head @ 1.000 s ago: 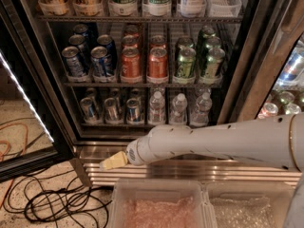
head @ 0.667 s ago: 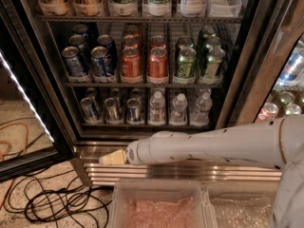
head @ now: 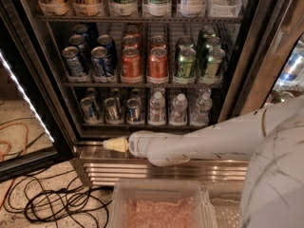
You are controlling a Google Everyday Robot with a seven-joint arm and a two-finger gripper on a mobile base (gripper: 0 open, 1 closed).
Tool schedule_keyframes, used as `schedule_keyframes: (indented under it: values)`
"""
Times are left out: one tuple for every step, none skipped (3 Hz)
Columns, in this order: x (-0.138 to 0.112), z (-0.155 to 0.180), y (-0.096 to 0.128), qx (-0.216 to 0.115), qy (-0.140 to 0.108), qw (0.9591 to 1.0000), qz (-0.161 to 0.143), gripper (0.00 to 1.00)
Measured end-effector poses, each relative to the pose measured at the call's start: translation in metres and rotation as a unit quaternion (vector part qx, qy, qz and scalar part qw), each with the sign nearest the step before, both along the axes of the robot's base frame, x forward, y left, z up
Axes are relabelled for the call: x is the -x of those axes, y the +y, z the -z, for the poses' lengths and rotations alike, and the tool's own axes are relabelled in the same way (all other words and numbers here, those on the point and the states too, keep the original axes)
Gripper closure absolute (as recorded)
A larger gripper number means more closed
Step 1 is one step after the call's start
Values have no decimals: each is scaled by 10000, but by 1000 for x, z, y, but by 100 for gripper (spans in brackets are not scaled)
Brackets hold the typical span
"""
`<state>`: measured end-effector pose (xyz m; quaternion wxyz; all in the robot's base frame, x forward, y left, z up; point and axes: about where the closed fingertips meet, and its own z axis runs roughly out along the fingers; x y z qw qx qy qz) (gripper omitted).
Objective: Pick redbull can from bottom shelf of fridge
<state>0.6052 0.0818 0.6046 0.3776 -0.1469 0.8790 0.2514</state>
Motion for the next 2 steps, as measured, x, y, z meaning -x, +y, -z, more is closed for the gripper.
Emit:
schedule_keyframes:
  values:
    - [-21, -23, -8, 202, -630, 9976, 226, 12]
    - [-35, -30, -13, 377, -911, 9944, 378, 19]
